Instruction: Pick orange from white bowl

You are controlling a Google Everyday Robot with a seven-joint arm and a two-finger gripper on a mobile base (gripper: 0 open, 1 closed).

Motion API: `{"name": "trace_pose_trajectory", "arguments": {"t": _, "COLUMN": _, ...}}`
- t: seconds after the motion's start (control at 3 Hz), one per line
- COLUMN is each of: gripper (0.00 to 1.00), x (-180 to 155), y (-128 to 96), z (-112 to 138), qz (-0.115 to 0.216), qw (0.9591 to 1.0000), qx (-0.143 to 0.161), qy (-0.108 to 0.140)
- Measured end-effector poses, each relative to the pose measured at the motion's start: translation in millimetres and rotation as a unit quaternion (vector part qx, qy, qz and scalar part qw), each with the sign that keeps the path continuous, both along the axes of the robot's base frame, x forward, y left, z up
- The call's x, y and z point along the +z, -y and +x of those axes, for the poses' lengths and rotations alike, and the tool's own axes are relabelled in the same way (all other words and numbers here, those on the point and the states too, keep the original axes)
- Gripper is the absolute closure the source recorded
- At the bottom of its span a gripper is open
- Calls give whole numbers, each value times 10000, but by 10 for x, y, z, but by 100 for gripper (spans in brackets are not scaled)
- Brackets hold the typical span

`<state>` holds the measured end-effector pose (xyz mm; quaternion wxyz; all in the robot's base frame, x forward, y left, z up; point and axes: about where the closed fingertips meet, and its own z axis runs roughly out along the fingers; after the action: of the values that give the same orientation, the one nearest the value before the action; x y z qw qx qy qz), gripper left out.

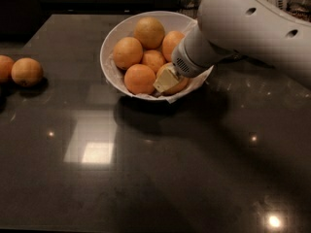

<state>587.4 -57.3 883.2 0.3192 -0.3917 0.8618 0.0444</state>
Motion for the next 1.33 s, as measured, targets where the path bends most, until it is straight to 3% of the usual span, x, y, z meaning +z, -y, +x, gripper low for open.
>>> {"name": "trace_pose_trajectory", "arguments": {"t": 1.0, "gripper": 44, "x": 0, "y": -29, "z": 43, "qz": -19, "qw": 9999, "qx": -26, "qy": -142}}
{"name": "trace_pose_trajectory", "arguments": {"t": 1.33, "gripper": 63, "x": 0, "y": -29, "z": 42, "qz": -19, "qw": 9999, "qx": -26, "qy": -142}}
